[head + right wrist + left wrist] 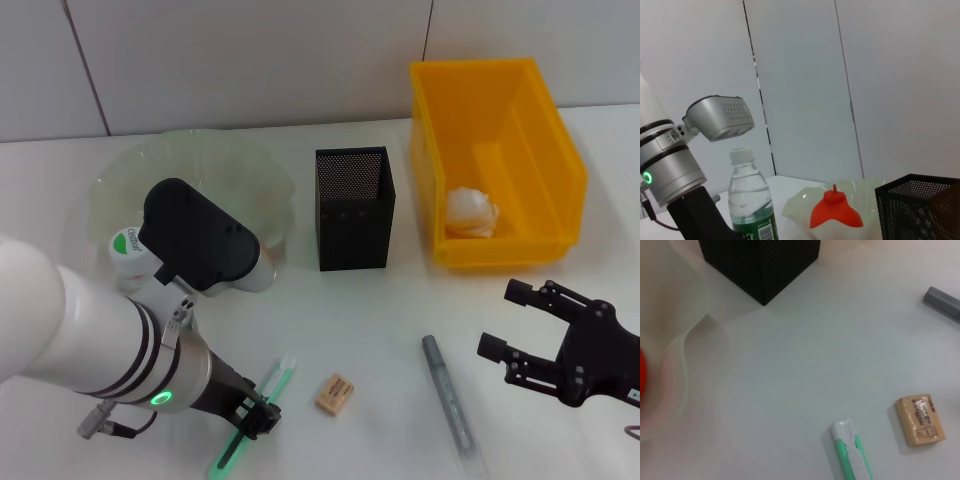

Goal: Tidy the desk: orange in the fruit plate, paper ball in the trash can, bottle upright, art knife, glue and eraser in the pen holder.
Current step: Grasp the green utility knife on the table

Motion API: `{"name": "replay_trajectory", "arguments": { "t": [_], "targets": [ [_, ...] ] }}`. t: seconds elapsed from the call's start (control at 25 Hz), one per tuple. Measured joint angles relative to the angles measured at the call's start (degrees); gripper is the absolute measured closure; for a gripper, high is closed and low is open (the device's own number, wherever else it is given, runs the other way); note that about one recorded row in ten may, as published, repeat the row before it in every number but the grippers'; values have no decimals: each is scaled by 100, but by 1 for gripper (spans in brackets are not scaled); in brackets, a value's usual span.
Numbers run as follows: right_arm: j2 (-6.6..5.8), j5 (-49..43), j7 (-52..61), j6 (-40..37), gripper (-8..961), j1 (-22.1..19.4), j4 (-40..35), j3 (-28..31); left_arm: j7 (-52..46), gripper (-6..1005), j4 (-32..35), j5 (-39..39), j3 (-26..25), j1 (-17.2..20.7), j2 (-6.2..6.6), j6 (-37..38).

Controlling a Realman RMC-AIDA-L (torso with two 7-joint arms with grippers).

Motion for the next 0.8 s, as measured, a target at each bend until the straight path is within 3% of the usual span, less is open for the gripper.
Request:
{"name": "replay_trajectory", "arguments": {
  "t": [0.8],
  "targets": [
    [0, -60, 0, 1, 143, 9, 1, 25, 8, 726, -114, -5, 34, -136, 0, 65]
  ]
}}
